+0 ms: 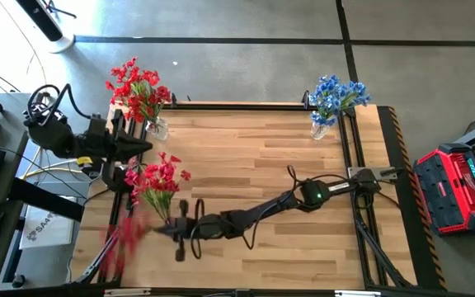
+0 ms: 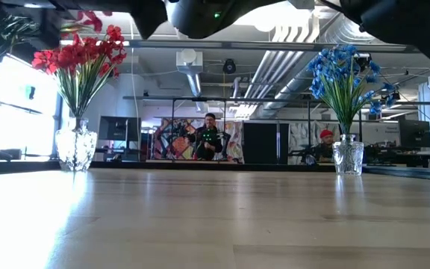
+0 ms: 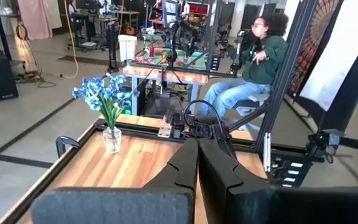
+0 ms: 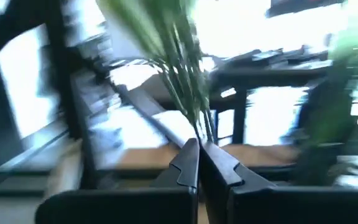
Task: Sort flowers into vase by color
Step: Put the red flower into the violet transparent vase
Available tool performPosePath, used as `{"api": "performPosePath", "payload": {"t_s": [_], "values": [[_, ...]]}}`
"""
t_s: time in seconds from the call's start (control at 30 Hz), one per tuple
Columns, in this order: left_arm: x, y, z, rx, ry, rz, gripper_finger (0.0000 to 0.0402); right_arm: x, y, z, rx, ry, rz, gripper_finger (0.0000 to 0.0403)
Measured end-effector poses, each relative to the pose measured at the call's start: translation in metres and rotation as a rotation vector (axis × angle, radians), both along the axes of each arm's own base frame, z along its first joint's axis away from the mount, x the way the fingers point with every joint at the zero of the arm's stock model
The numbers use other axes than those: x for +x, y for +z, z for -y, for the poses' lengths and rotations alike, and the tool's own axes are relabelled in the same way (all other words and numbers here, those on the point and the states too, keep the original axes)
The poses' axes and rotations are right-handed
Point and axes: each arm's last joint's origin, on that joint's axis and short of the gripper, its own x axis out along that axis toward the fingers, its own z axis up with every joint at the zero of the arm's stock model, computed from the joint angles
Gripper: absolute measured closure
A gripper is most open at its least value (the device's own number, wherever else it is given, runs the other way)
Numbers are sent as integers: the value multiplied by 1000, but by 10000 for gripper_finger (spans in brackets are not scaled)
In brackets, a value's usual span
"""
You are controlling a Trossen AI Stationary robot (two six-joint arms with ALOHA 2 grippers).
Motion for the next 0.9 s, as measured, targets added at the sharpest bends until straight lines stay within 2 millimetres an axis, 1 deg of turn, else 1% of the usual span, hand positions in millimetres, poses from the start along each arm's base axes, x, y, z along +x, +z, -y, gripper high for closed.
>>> {"api": "performPosePath", "payload": {"t_s": [0.1,0.23,0.3,0.43,0.5,0.6,0.7,0.77,0.9], "values": [[0,0,0,-31,-2,4,401,0,5,5,29,-141,41,403],[-1,0,1,-43,-42,1,401,0,5,6,31,-173,34,403],[-1,1,0,-41,-47,-2,401,-1,5,2,34,-167,34,403],[-7,9,-4,-48,-47,8,401,-6,6,-9,22,-218,-3,403],[-11,14,-7,-46,-48,16,401,-10,11,-13,6,-243,-38,403],[-16,21,-11,-16,-42,34,401,-15,28,-16,-10,-271,-80,402],[-22,29,-16,26,-18,50,401,-20,47,-13,11,-269,-105,402],[-26,32,-19,37,0,49,401,-23,62,-7,26,-253,-123,403],[-32,32,-24,22,10,28,401,-33,102,9,59,-193,-167,403]]}}
